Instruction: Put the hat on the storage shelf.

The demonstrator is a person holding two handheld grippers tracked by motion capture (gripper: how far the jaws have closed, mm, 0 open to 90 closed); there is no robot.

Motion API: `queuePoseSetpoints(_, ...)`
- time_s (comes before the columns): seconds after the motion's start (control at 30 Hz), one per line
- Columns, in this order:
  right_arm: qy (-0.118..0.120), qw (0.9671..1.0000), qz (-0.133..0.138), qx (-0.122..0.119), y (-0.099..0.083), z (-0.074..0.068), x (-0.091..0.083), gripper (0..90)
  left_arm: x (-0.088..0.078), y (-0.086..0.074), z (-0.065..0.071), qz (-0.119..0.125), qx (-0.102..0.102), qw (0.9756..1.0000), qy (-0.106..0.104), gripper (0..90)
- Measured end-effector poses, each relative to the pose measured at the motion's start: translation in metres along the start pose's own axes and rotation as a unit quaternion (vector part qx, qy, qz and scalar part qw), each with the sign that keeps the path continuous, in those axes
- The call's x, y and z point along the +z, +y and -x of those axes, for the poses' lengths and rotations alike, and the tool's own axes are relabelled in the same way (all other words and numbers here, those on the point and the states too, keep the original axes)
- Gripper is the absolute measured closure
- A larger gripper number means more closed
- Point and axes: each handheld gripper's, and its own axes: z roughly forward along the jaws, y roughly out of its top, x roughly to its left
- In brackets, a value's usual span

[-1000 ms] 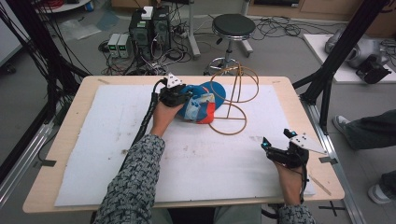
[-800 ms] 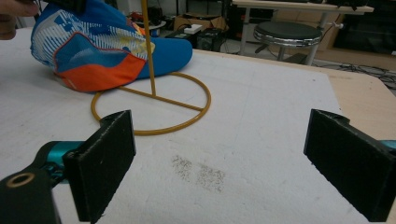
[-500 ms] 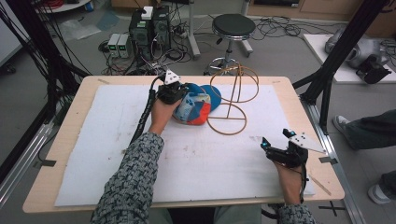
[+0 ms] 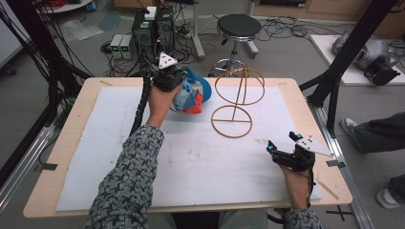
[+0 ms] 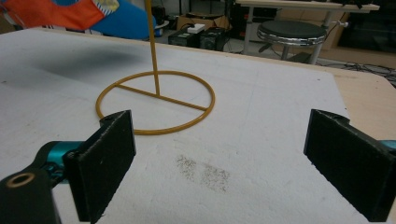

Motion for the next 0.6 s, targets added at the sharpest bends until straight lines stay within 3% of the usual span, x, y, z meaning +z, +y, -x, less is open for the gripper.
queuePoseSetpoints(0.3, 0.002, 1.0000, 0.004, 0.000, 0.000, 0.000, 0.000, 8.1, -0.009, 0.036, -0.004, 0.019, 0.014, 0.9997, 0.008, 88.2)
queuePoseSetpoints(0.5, 0.005, 1.0000, 0.004, 0.000, 0.000, 0.000, 0.000, 8.1, -0.012, 0.056, -0.007, 0.033, -0.011, 0.9993, 0.013, 88.2)
queuePoseSetpoints(0.6, 0.007, 1.0000, 0.006, -0.001, 0.000, 0.000, 0.000, 8.1, -0.012, 0.064, -0.006, 0.036, -0.010, 0.9992, 0.013, 88.2)
